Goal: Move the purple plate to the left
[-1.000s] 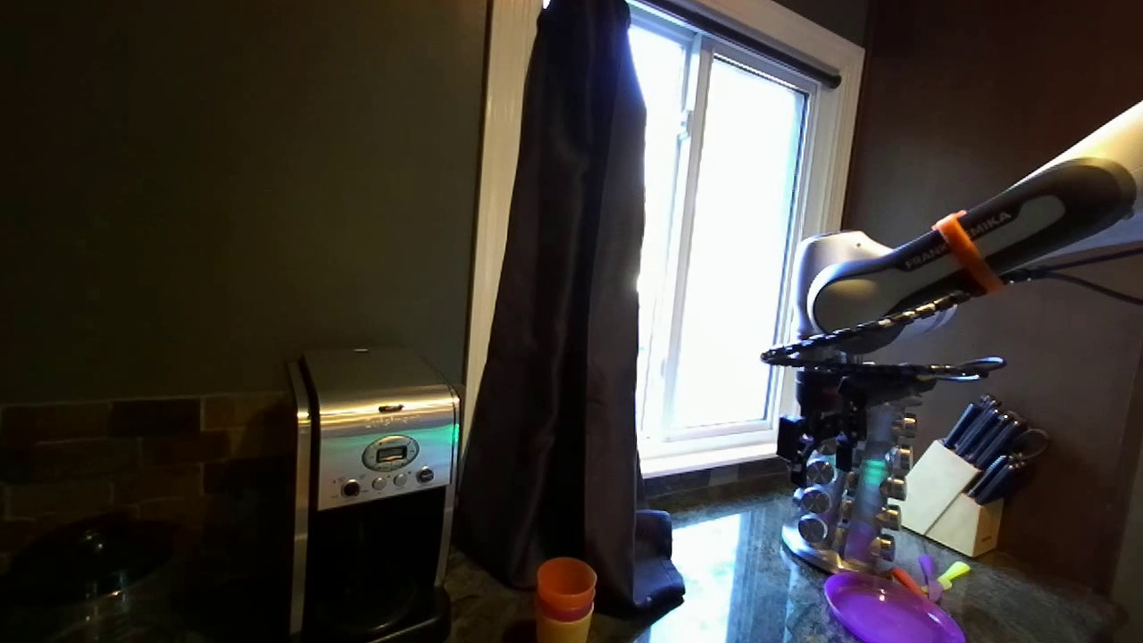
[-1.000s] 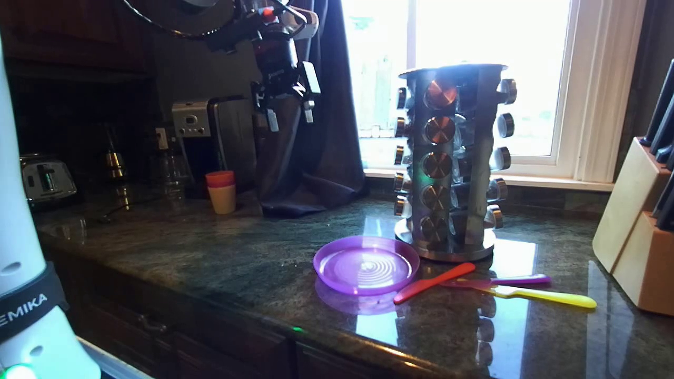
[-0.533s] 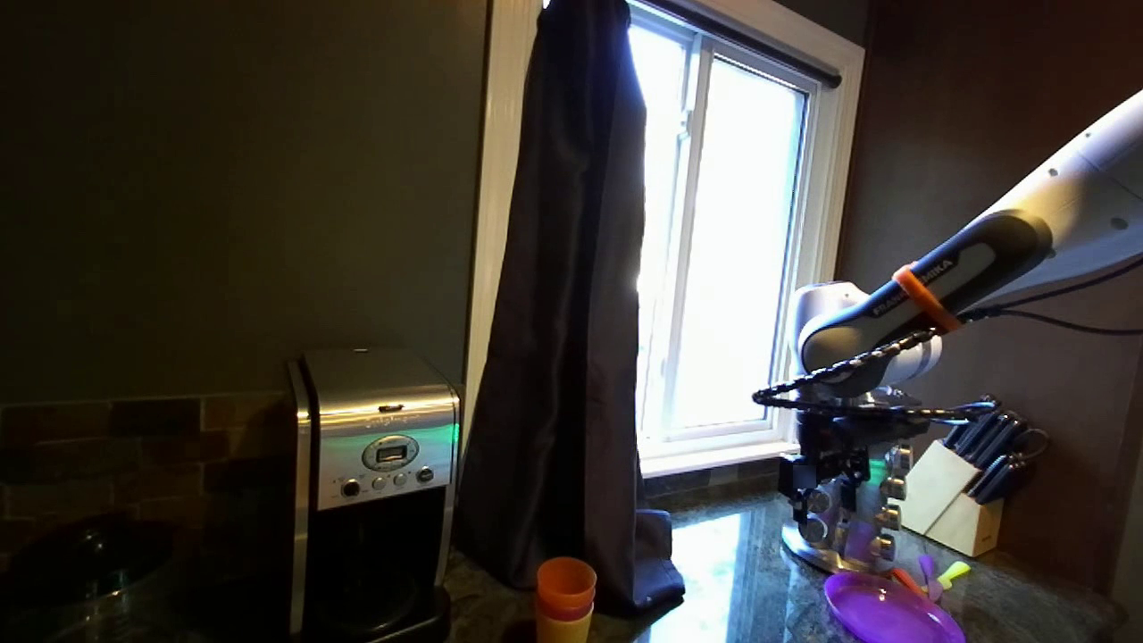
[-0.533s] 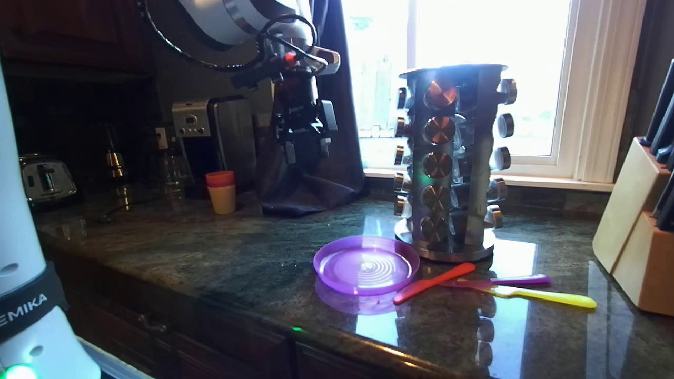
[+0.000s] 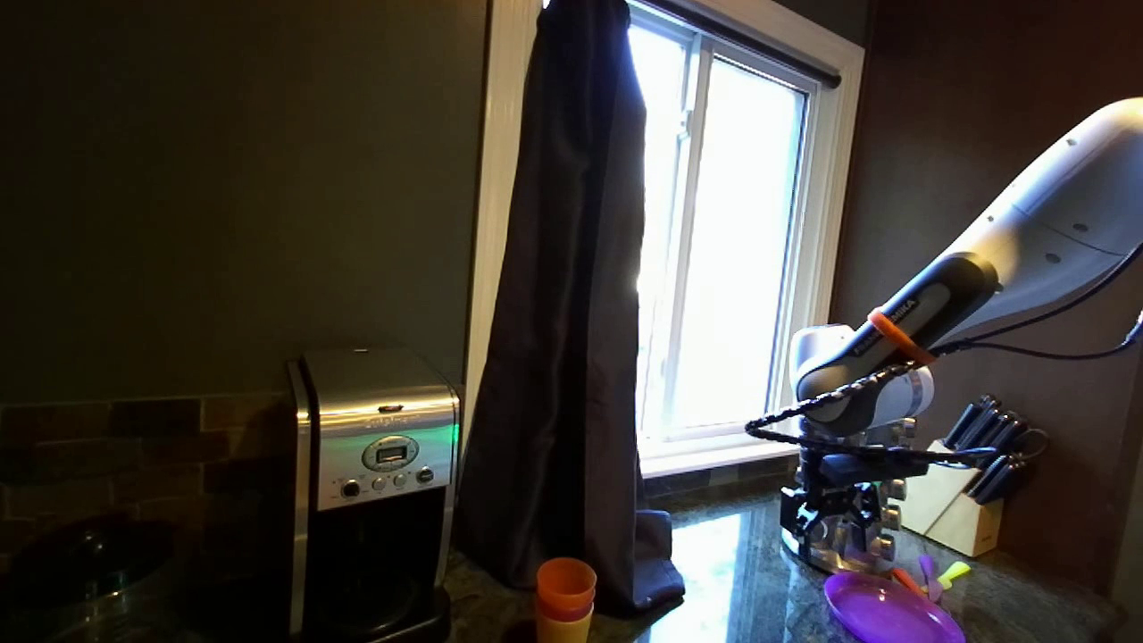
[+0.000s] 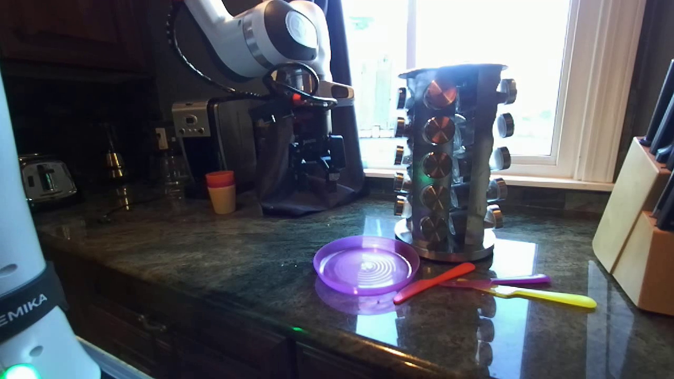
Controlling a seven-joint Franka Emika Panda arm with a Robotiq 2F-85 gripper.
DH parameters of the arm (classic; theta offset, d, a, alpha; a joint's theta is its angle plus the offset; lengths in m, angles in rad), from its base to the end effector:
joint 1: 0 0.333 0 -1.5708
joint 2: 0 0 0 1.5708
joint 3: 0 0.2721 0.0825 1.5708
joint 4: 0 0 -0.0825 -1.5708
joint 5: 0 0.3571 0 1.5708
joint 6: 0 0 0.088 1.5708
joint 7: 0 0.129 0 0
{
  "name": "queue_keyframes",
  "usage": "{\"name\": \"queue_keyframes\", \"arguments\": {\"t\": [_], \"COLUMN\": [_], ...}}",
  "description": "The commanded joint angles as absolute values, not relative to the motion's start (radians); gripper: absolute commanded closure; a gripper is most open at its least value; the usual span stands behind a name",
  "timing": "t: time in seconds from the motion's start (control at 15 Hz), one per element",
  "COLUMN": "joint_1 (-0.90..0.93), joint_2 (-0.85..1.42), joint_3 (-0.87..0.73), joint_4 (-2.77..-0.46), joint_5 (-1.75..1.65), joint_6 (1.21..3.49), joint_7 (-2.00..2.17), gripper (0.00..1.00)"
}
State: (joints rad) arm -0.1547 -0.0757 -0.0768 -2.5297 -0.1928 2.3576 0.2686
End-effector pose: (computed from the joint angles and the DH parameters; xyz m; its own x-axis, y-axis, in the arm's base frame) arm 0.4151 -0.1029 0.2503 0.9332 -0.3526 -0.0695 -0.3409 -0.9297 0.1393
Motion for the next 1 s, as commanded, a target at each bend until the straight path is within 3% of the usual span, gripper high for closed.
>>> {"name": "queue_keyframes", "arguments": {"t": [0.0, 0.93], "joint_1": [-0.154, -0.135], "joint_2": [-0.005, 0.114], "joint_3": [-0.094, -0.139], "joint_4": [-2.512, -2.464], "joint_5": [-0.199, -0.196], "joint_6": [2.408, 2.447], "joint_7": [0.344, 0.386], "gripper": [0.0, 0.0]}}
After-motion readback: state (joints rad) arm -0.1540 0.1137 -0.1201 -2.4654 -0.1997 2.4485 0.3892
